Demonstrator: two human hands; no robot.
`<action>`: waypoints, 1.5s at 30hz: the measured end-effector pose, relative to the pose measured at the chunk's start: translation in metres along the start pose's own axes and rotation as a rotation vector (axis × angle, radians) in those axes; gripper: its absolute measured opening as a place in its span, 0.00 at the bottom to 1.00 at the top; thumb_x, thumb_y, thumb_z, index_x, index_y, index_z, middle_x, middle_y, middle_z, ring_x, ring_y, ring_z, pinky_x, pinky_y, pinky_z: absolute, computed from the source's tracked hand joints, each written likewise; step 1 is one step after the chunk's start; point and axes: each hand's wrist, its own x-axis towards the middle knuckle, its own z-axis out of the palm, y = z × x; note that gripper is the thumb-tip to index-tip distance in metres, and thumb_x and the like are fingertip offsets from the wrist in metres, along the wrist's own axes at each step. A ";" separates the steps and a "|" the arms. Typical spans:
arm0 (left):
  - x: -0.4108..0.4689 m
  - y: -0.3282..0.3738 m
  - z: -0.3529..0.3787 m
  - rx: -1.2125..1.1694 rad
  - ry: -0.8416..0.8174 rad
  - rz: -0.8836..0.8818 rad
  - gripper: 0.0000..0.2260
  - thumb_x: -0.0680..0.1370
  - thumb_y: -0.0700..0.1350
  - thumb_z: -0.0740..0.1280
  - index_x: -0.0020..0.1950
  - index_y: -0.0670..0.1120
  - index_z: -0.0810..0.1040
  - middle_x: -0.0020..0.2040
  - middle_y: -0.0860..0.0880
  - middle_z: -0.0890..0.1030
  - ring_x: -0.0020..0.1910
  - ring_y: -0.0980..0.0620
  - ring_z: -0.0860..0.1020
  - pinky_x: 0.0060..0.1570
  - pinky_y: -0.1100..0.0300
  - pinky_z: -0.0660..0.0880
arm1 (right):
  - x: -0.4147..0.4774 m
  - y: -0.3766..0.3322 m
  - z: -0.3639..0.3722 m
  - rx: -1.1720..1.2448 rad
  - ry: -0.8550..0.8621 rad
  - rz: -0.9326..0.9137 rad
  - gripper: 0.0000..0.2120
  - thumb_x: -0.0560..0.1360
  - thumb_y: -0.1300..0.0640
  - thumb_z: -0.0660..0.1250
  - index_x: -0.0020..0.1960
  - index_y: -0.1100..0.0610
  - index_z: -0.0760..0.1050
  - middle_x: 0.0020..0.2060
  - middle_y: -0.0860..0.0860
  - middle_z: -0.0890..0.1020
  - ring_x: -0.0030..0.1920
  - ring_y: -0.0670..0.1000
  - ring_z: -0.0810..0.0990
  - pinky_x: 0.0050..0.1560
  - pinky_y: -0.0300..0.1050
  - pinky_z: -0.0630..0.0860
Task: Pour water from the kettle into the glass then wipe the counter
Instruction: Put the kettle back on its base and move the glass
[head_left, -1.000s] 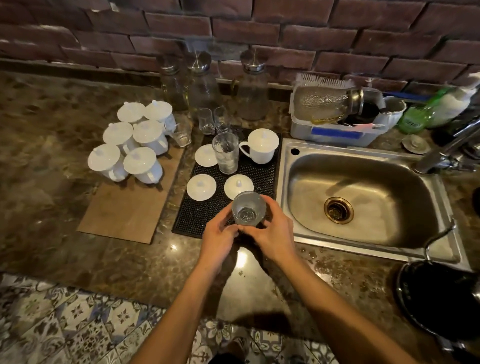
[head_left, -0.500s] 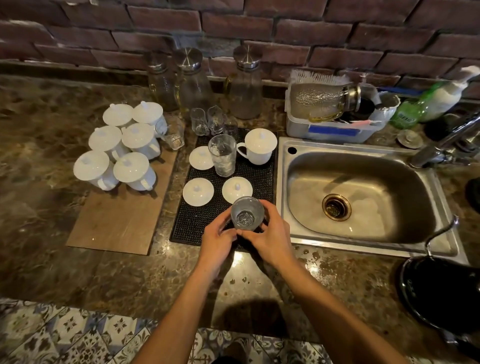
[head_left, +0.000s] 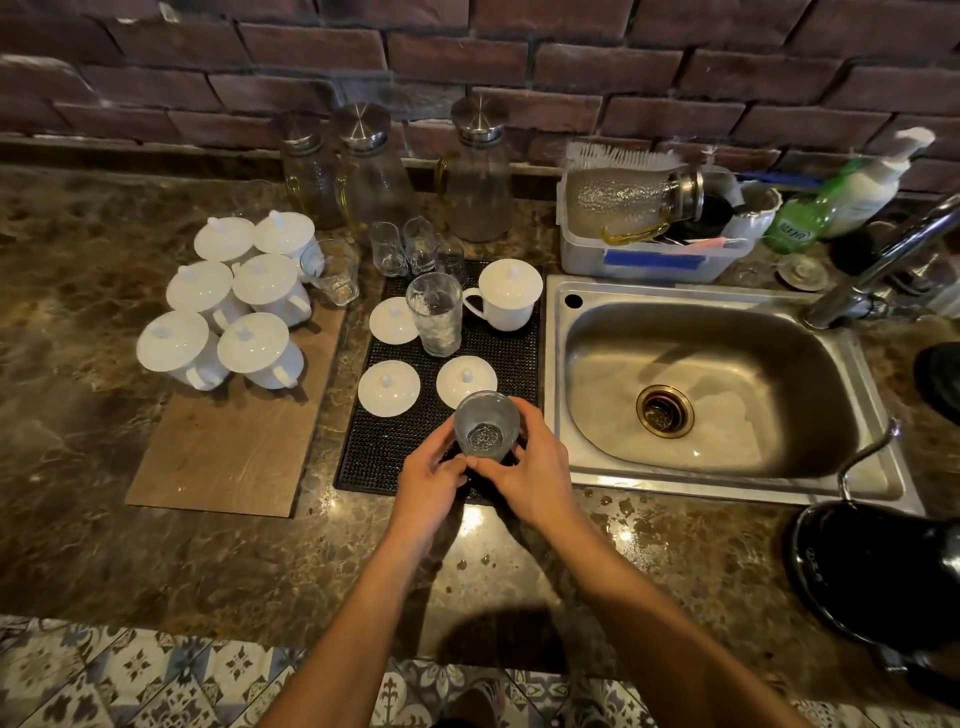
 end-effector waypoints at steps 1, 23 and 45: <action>0.000 0.000 0.000 -0.002 0.001 -0.001 0.25 0.79 0.33 0.65 0.71 0.55 0.75 0.65 0.56 0.81 0.63 0.57 0.79 0.64 0.50 0.77 | 0.000 -0.001 0.000 -0.005 -0.003 0.000 0.38 0.63 0.48 0.82 0.70 0.41 0.69 0.56 0.34 0.78 0.61 0.41 0.80 0.63 0.51 0.80; -0.059 -0.046 0.030 0.031 0.152 -0.078 0.14 0.80 0.35 0.66 0.64 0.46 0.76 0.53 0.49 0.84 0.48 0.45 0.81 0.52 0.49 0.78 | -0.043 0.007 -0.052 -0.093 0.020 0.048 0.46 0.71 0.46 0.78 0.82 0.49 0.58 0.76 0.50 0.72 0.75 0.49 0.71 0.74 0.52 0.72; -0.159 -0.071 0.340 0.027 -0.254 -0.191 0.20 0.83 0.55 0.58 0.73 0.48 0.72 0.68 0.49 0.74 0.59 0.47 0.77 0.62 0.48 0.76 | -0.211 0.142 -0.372 0.058 0.667 0.246 0.21 0.81 0.44 0.66 0.69 0.54 0.74 0.60 0.49 0.81 0.62 0.49 0.79 0.67 0.54 0.76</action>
